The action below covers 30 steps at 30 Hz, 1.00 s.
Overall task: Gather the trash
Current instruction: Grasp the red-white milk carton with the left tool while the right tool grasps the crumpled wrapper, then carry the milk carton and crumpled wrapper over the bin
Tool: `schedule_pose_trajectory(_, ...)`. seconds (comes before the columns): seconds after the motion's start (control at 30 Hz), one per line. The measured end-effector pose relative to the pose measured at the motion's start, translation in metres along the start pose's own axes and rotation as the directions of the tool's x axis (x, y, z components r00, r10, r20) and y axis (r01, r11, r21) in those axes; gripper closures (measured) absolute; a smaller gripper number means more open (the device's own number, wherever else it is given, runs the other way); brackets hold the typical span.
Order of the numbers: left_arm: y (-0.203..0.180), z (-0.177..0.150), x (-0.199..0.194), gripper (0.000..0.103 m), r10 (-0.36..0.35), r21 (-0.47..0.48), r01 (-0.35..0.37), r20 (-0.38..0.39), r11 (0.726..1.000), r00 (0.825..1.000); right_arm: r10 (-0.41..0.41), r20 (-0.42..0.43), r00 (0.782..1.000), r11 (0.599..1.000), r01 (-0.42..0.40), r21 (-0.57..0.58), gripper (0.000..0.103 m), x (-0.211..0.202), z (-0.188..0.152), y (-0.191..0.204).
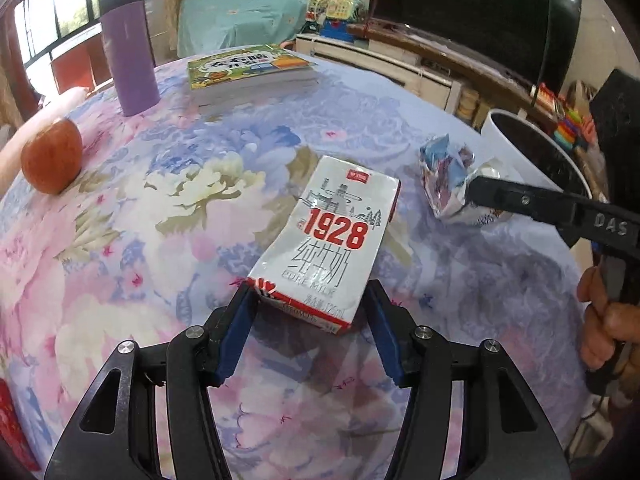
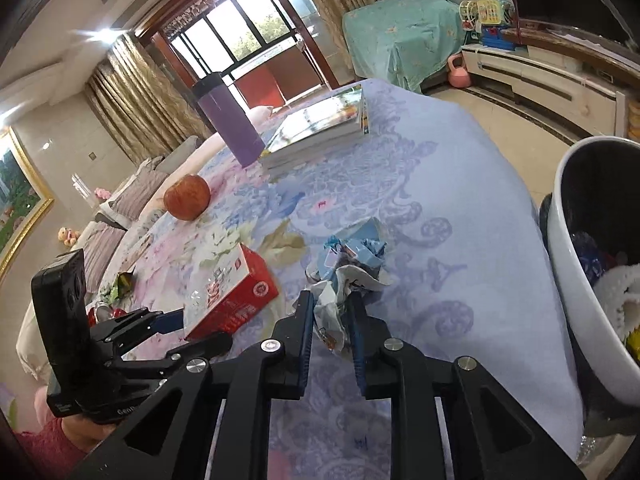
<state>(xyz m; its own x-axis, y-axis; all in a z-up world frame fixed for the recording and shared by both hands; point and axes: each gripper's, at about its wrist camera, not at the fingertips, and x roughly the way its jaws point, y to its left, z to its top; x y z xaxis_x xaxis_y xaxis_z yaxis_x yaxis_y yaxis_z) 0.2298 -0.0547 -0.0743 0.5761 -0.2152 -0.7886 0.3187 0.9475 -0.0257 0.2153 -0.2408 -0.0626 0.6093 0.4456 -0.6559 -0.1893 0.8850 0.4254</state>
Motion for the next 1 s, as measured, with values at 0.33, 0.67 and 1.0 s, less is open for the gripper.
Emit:
schedule_pose_trajectory(0.33,-0.006,0.011,-0.003,0.026,0.038,0.086,-0.043,0.06,0.995,0.997,-0.052,0.015,0.999,0.998,0.052,0.021,0.047,0.007,0.002,-0.004)
schedule_pose_trajectory(0.67,-0.007,0.004,-0.004,0.047,0.016,-0.01,-0.015,0.053,1.0,0.998,-0.024,0.03,0.999,0.999,0.023,0.027,0.083,-0.004,-0.007,-0.001)
schedule_pose_trajectory(1.0,-0.035,-0.006,-0.033,0.047,0.017,-0.032,-0.013,0.12,0.999,0.993,0.005,0.101,0.995,0.998,-0.012,0.068,0.084,-0.051,-0.025,-0.009)
